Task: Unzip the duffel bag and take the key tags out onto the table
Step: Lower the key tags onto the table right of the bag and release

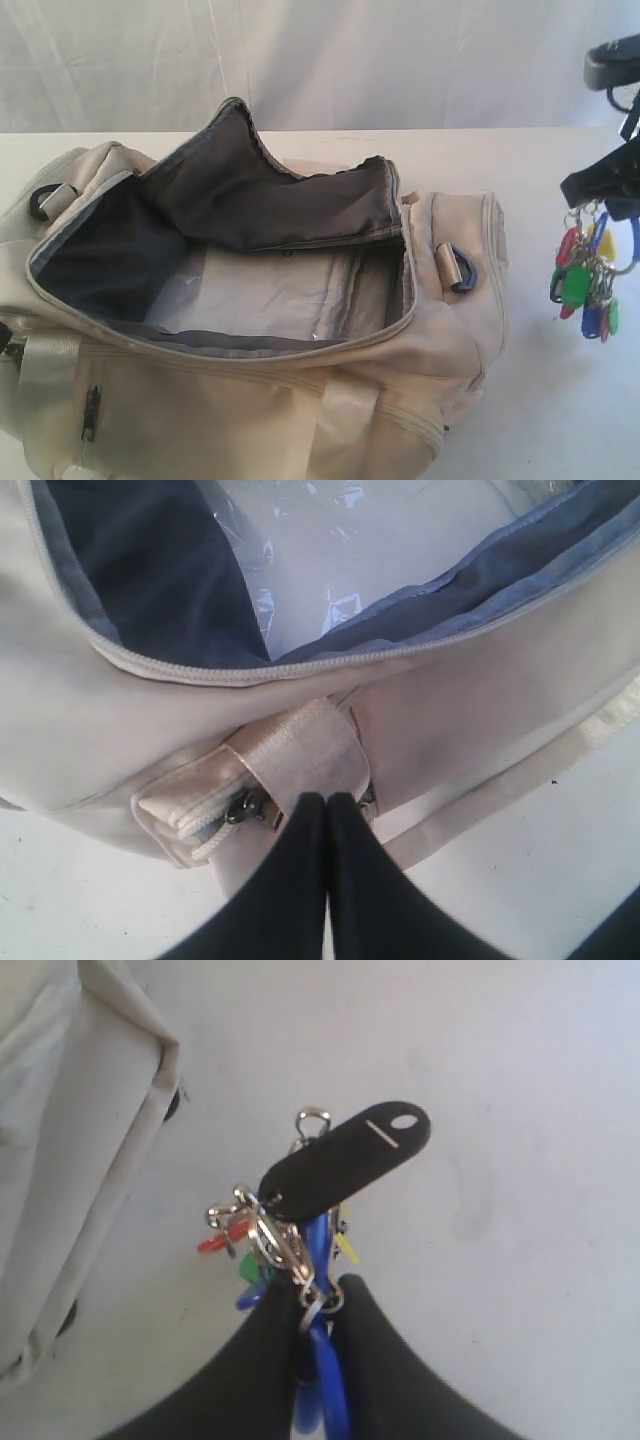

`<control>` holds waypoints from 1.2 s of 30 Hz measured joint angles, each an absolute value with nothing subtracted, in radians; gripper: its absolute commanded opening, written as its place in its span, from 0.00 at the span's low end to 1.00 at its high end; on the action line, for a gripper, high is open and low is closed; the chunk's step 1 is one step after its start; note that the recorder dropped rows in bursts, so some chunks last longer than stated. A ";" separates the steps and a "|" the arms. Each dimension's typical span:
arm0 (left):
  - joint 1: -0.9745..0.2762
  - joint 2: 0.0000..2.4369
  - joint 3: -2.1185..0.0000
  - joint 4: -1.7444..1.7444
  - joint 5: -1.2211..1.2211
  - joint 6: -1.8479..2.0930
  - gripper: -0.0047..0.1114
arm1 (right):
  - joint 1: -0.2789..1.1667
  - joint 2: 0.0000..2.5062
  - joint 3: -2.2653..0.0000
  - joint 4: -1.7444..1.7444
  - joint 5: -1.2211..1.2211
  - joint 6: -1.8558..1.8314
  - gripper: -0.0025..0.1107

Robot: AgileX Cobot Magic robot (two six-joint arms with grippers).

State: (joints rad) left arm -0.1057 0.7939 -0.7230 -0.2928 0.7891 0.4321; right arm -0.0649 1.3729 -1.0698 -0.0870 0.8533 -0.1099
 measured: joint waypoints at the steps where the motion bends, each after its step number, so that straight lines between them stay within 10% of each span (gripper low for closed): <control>1: -0.106 0.794 -0.723 -0.294 0.789 0.432 0.04 | -0.065 1.387 -1.052 -0.083 0.838 -0.108 0.02; 26: -0.106 0.794 -0.723 -0.294 0.789 0.432 0.04 | -0.066 1.662 -0.981 0.434 0.731 -0.368 0.02; 36: -0.106 0.794 -0.723 -0.294 0.789 0.432 0.04 | -0.067 1.685 -0.979 0.439 0.721 -0.384 0.45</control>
State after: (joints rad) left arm -0.1057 0.7939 -0.7230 -0.2937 0.7891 0.4321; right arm -0.0675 1.6846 -0.9792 0.4385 0.7209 -0.3843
